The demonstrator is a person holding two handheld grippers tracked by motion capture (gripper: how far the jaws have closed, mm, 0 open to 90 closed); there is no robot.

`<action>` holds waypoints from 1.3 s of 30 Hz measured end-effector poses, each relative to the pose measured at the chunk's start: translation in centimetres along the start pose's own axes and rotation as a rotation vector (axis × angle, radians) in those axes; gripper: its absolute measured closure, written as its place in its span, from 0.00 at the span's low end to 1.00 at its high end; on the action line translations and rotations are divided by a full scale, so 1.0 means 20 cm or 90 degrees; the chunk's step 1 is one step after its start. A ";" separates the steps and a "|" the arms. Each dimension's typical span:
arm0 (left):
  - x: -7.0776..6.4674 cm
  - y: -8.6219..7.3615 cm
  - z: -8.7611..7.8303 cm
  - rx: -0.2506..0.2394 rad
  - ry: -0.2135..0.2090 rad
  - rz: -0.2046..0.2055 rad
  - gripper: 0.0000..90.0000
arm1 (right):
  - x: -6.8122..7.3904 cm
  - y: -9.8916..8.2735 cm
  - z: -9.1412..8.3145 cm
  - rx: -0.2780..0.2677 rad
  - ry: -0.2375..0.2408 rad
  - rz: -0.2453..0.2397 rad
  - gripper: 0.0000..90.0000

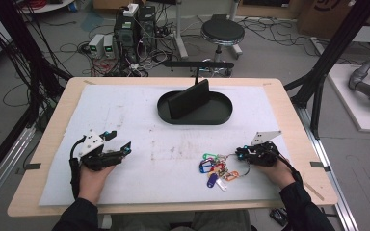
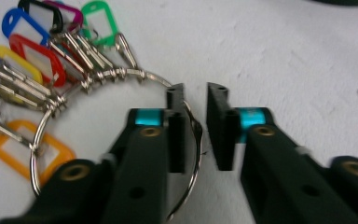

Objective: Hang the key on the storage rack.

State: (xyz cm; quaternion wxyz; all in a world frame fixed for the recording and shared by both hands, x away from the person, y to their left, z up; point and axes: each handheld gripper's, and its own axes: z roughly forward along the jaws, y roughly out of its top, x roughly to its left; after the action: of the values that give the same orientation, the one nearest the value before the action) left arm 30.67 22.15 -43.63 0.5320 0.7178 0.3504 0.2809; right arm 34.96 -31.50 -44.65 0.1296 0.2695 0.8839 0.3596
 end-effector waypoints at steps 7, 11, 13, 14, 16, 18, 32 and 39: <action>-0.01 0.00 0.00 0.001 -0.001 0.001 0.31 | 0.01 0.01 0.04 -0.003 0.013 -0.020 0.87; -0.01 0.00 0.01 0.001 -0.001 0.000 0.31 | 0.03 0.02 0.04 -0.001 0.003 -0.034 0.96; -0.01 0.00 0.00 0.001 -0.001 0.001 0.31 | 0.02 0.02 0.03 0.006 -0.007 -0.021 0.98; -0.01 0.00 0.00 0.001 -0.002 0.001 0.31 | 0.01 0.02 0.02 0.008 -0.015 -0.009 0.98; -0.01 0.00 0.00 0.001 -0.001 -0.001 0.31 | -0.01 0.01 0.01 0.003 -0.022 0.017 0.98; -0.01 0.00 0.00 0.002 -0.002 -0.001 0.31 | -0.03 0.01 -0.02 -0.011 -0.034 0.031 0.98; -0.01 0.00 0.01 0.000 0.000 0.001 0.31 | 0.00 0.04 -0.14 -0.115 -0.036 0.098 0.98; -0.01 0.00 0.00 -0.002 0.000 0.003 0.31 | 0.06 0.07 -0.17 -0.158 -0.012 0.098 0.98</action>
State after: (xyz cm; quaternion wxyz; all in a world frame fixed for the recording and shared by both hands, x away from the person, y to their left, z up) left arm 30.59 21.96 -43.62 0.5325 0.7179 0.3484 0.2823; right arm 33.12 -31.92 -41.26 0.1427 0.3217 0.8080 0.4725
